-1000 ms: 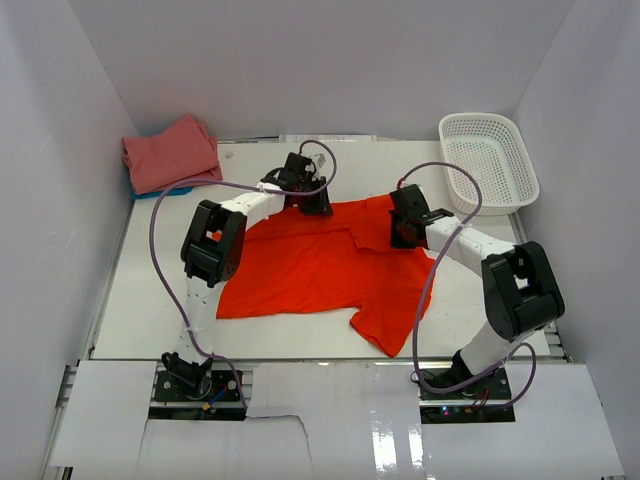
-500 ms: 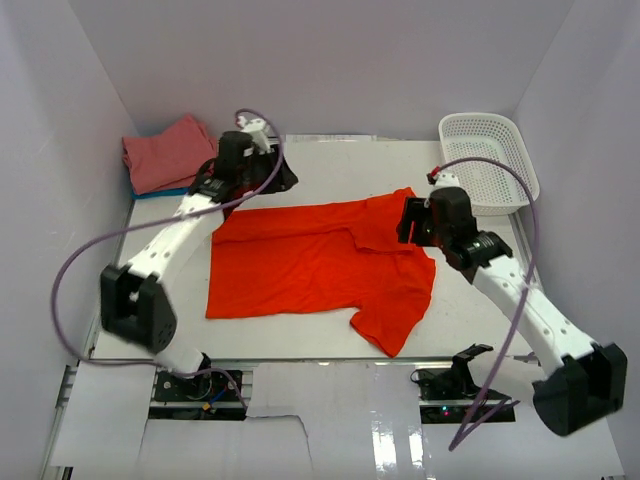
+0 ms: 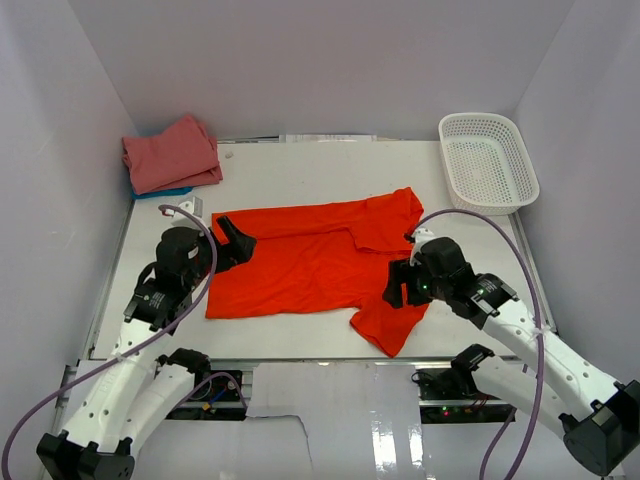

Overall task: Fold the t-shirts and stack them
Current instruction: Fold the flattened tshirt in 1/3 of the way

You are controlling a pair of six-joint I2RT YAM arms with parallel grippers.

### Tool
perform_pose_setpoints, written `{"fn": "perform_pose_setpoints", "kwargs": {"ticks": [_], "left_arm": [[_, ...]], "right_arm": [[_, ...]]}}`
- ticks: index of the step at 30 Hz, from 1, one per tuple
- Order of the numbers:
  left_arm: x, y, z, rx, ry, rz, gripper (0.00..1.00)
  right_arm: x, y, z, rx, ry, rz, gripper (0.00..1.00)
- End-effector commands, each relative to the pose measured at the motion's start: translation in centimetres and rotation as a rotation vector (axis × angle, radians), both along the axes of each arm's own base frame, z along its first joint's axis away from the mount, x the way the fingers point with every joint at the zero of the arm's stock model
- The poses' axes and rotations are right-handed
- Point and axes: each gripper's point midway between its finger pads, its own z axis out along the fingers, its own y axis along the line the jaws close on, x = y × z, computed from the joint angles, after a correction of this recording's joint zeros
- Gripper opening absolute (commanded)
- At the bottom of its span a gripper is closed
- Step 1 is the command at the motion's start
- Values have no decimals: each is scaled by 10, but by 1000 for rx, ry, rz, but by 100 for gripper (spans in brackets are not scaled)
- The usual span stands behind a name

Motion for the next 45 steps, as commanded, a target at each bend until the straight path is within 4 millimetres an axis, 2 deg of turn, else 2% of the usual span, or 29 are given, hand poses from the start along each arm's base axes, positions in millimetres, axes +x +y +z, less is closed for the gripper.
{"fn": "perform_pose_setpoints", "kwargs": {"ticks": [1, 6, 7, 9, 10, 12, 13, 14, 15, 21, 24, 29, 31, 35, 38, 39, 40, 41, 42, 44, 45], "left_arm": [[-21, 2, -27, -37, 151, 27, 98], [-36, 4, -54, -61, 238, 50, 98], [-37, 4, -58, -69, 247, 59, 98], [-38, 6, -56, -89, 260, 87, 98], [-36, 9, -54, -93, 257, 113, 98], [-34, 9, -54, -120, 269, 147, 98], [-33, 11, -58, -120, 282, 165, 98], [-32, 10, -59, -124, 293, 171, 98], [-31, 9, -61, -136, 307, 181, 98], [-35, 8, -97, -214, 447, 289, 98], [-37, 7, -107, -276, 477, 348, 98], [-38, 8, -108, -321, 484, 389, 98], [-37, 11, -109, -312, 489, 405, 98], [-31, 16, -112, -284, 499, 446, 98], [-15, 14, -105, -265, 481, 451, 98], [-10, 15, -103, -251, 474, 450, 98], [-2, 13, -103, -236, 473, 445, 98], [10, 10, -90, -235, 439, 429, 98], [18, 8, -84, -227, 420, 410, 98], [47, -4, -66, -181, 350, 320, 98], [57, -7, -60, -157, 327, 291, 98]], "right_arm": [[-5, 2, 13, -68, -28, 41, 73], [-20, 8, 6, -216, -8, 138, 72], [-26, 18, 11, -216, -15, 184, 72], [-31, 22, 6, -265, 1, 222, 71], [-34, 32, 15, -279, -25, 264, 71], [-28, 28, 20, -389, -81, 263, 71], [-30, 22, 14, -471, -62, 272, 71], [-25, 23, 21, -491, -78, 271, 70], [-25, 22, 19, -511, -75, 288, 71], [-27, 35, 21, -507, -82, 416, 75], [-32, 39, 23, -527, -33, 444, 75], [-44, 42, 19, -534, 42, 472, 73], [-43, 40, 15, -537, 34, 450, 73], [-19, 36, 17, -553, -33, 357, 79], [7, 39, 24, -517, -36, 294, 79], [26, 30, 26, -505, -26, 228, 79], [40, 33, 31, -456, -40, 195, 79], [48, 38, 35, -375, -23, 202, 79], [71, 24, 36, -326, -9, 115, 79], [96, 31, 46, -220, -37, 83, 79], [108, 28, 38, -230, -9, 48, 79]]}}
